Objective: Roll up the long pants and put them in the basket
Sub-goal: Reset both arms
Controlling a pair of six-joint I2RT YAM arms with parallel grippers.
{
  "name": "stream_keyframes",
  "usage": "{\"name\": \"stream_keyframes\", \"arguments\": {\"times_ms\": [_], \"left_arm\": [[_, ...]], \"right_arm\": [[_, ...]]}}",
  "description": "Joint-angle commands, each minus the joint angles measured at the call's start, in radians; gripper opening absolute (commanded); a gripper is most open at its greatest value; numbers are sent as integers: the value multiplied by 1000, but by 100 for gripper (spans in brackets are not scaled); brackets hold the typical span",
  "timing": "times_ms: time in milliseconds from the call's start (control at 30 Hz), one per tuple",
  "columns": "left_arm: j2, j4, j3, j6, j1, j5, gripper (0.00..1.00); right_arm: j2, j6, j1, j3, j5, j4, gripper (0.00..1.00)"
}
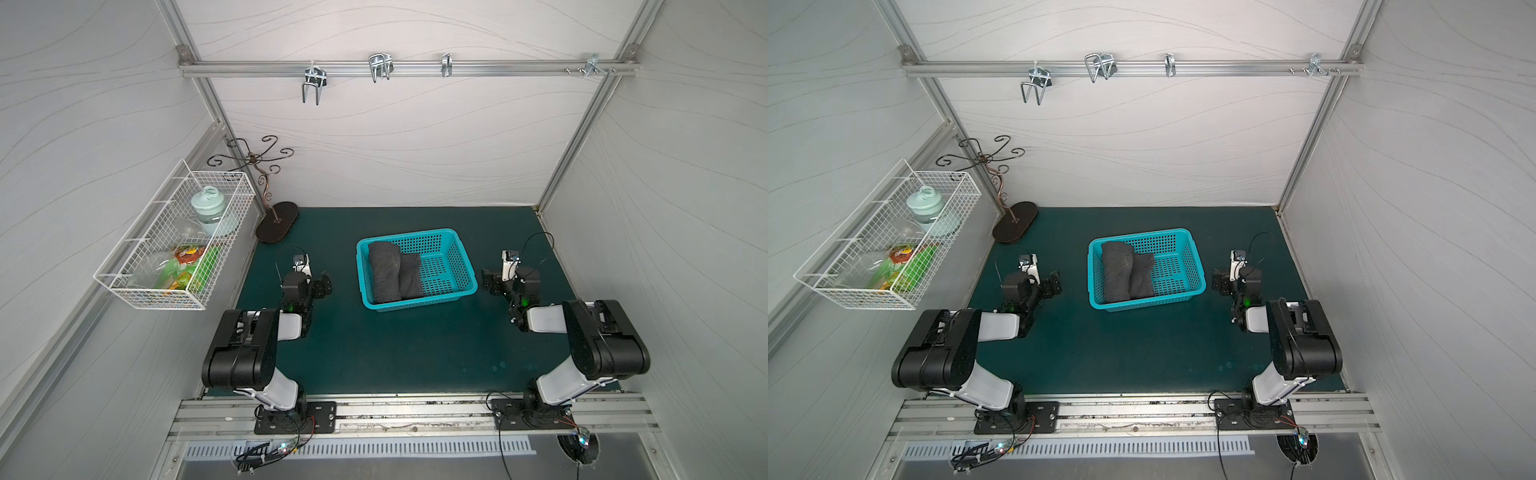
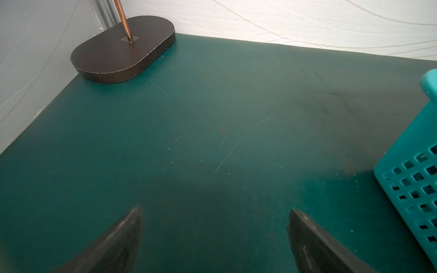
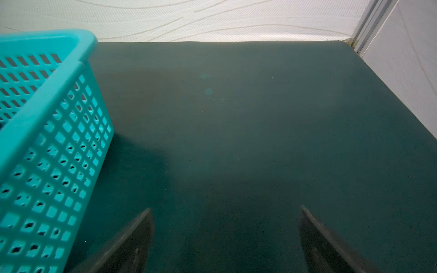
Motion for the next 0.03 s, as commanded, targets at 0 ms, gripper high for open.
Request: {"name": "stream_keyframes", "arguments": {"times_ms": [0], "left_arm": [[2, 27, 29, 2, 0, -7, 99]], "right_arm": [[-7, 7, 3, 0, 2, 13, 99]]}}
